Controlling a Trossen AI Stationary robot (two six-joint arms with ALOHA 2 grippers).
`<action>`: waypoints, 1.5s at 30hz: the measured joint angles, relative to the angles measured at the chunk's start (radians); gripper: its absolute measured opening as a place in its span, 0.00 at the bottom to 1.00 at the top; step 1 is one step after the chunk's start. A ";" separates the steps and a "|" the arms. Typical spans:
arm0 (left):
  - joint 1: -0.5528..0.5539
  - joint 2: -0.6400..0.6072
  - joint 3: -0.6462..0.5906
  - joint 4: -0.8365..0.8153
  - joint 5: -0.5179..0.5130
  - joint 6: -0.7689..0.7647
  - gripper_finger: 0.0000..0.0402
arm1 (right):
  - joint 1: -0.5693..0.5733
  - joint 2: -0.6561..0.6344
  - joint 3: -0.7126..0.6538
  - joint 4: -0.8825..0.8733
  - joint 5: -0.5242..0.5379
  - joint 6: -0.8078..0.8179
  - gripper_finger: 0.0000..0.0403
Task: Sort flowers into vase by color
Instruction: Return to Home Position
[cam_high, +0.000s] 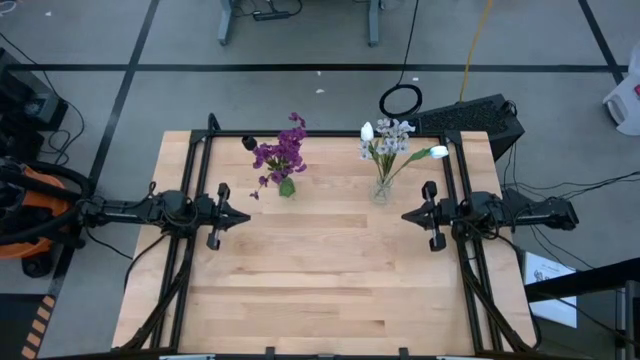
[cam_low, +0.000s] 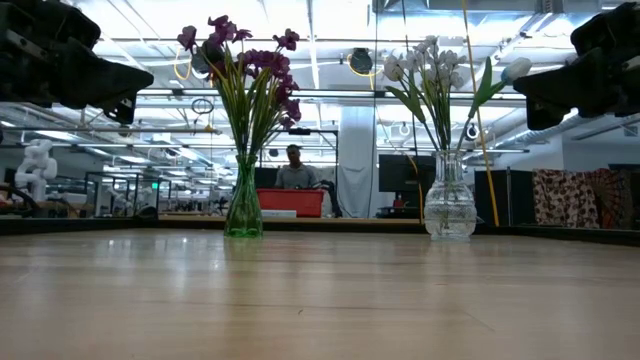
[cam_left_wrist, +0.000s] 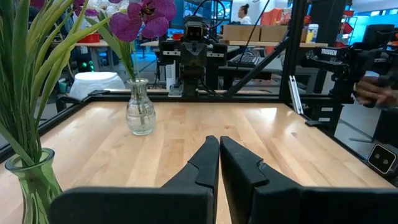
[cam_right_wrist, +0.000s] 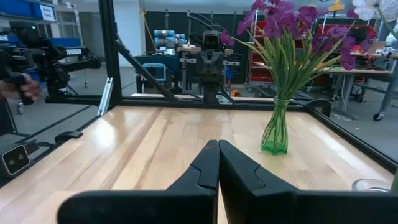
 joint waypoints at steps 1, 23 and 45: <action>0.000 0.000 0.000 0.000 0.000 0.000 0.06 | 0.000 0.000 0.000 0.000 0.000 0.000 0.00; 0.000 0.000 0.000 0.001 0.000 0.000 0.06 | 0.000 0.000 0.000 0.005 0.001 0.061 0.00; 0.000 0.000 0.000 0.001 0.000 0.001 0.06 | 0.001 0.000 0.000 0.005 0.002 0.061 0.00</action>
